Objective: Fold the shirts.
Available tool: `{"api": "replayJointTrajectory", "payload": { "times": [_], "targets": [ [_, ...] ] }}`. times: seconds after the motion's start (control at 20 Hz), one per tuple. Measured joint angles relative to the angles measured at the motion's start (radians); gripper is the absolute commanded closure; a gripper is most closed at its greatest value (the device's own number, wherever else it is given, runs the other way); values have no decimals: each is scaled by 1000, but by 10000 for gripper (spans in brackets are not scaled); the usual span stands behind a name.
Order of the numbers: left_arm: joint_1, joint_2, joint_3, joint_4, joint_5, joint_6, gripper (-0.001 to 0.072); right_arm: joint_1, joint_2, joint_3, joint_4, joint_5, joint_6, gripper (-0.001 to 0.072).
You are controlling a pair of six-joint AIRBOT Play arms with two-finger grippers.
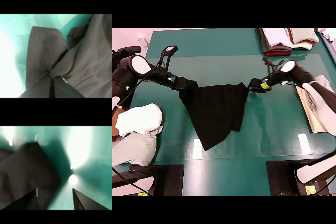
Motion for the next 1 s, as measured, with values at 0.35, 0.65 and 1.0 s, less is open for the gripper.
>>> {"api": "replayJointTrajectory", "payload": {
  "times": [0.35,0.65,1.0],
  "targets": [
    [2,2,23,8,-14,-1,681,61,-144,239,17,50,-57,700],
    [2,114,323,101,-71,-1,681,30,118,494,-106,169,-97,700],
    [2,346,621,135,-82,-16,681,11,534,584,-201,280,-90,700]
  ]
}}
